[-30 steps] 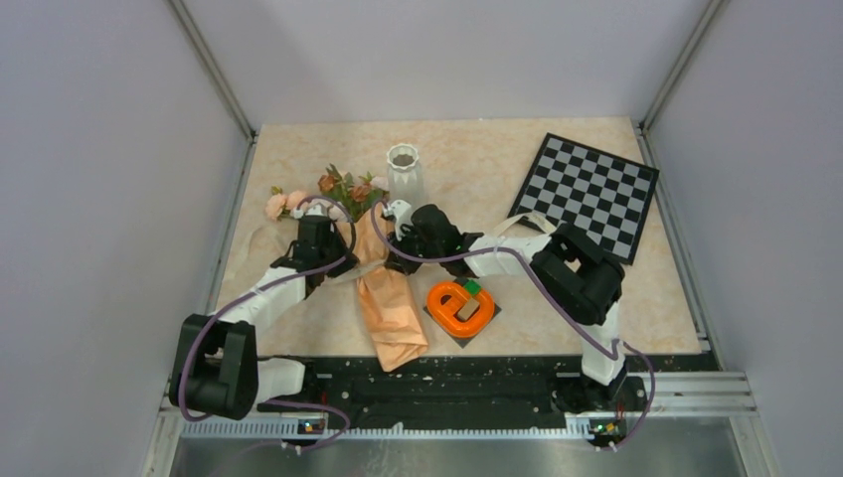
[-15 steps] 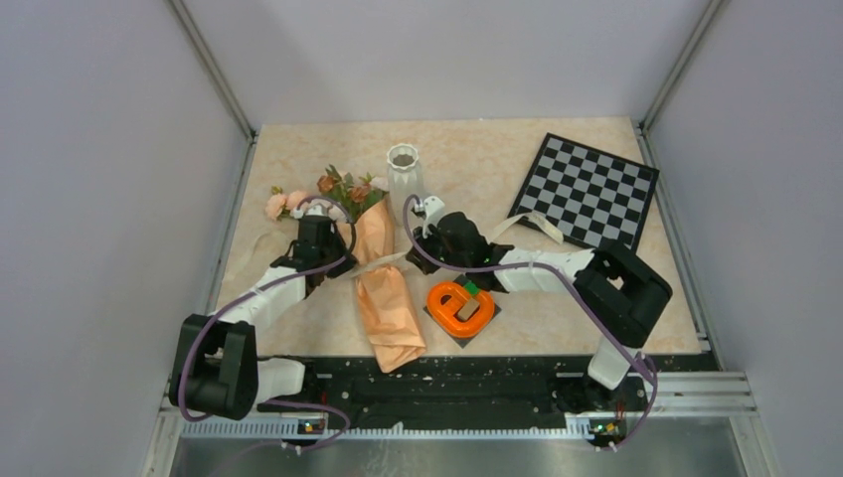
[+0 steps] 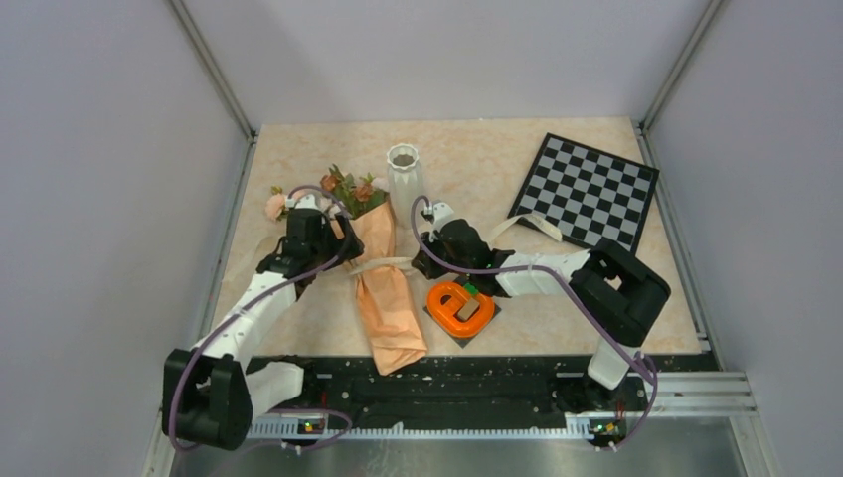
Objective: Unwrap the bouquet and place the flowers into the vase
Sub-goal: Untie the ribbon from the wrapping paper.
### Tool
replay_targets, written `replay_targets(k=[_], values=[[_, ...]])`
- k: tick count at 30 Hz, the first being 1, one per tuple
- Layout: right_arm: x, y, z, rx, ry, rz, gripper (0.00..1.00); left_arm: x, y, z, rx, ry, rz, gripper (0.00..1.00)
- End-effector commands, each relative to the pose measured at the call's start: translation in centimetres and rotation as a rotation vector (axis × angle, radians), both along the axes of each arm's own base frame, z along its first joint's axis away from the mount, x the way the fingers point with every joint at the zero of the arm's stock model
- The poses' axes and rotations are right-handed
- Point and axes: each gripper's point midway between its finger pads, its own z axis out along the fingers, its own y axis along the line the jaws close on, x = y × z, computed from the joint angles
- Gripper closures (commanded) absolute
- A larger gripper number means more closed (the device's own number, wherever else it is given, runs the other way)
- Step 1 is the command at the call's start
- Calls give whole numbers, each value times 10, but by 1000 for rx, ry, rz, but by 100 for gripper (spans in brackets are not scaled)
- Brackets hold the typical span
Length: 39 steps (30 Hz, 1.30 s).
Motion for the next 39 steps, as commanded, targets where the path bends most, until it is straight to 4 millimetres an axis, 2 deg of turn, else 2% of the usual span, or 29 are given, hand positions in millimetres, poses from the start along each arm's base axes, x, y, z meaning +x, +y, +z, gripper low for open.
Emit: replay_targets(k=[1,4,9,12,17,20,24,32,34,39], values=[[12,11,20,71,-27,-18,100,3,-1,39,-2,-103,-27,7],[13,12,22,78,-27,-20,100,-8,-16,45,-65,-114,-77,11],[16,13,23,81,-20,-31,100,-28,-39,42,-120,-106,-138,28],[17,14,24,81,-13,-35,100,-36,-44,40,-108,-123,-168,36],[17,17,25,89,-7,-32,100,-40,-45,28,-90,-88,-159,45],[17,18,25,92,-5,-31,100,-33,-33,23,-59,-67,-68,52],[17,19,26,93,-4,-28,100,-24,-30,25,-53,-86,-35,52],[17,18,25,91,-1,-28,100,-20,-31,11,-39,-16,-15,52],[17,18,24,90,-1,-29,100,-21,-33,10,-51,-16,-19,57],[18,17,25,89,-3,-37,100,-21,-31,10,-54,-21,4,81]])
